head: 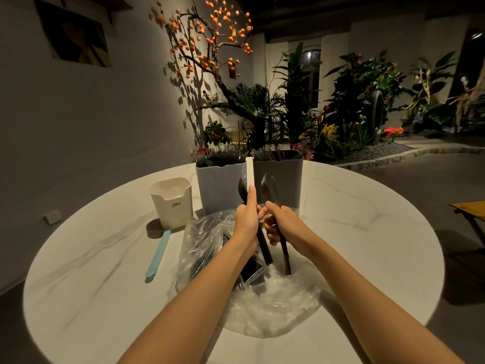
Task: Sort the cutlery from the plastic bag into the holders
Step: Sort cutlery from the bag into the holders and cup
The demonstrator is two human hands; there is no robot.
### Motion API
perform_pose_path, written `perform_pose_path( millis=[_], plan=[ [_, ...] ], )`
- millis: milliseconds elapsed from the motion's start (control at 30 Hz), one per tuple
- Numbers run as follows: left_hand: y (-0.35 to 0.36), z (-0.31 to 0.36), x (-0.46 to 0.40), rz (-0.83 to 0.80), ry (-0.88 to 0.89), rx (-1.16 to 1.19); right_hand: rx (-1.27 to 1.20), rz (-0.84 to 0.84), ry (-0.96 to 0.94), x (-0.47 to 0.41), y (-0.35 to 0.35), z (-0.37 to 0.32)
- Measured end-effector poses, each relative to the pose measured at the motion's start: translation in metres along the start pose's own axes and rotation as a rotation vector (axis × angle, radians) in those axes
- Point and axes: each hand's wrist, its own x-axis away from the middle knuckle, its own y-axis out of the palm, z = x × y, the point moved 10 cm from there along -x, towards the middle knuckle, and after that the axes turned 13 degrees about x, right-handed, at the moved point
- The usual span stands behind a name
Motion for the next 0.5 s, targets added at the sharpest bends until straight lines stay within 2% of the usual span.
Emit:
perform_pose_path(
  millis=[300, 500],
  plan=[
    [0.001, -0.002, -0.001, -0.014, -0.014, -0.092, 0.237, 0.033, -0.130, 0.005, 0.001, -0.014],
    [0.005, -0.006, -0.001, -0.046, -0.023, -0.101, 0.196, -0.010, -0.121, 0.001, 0.005, -0.009]
  ],
)
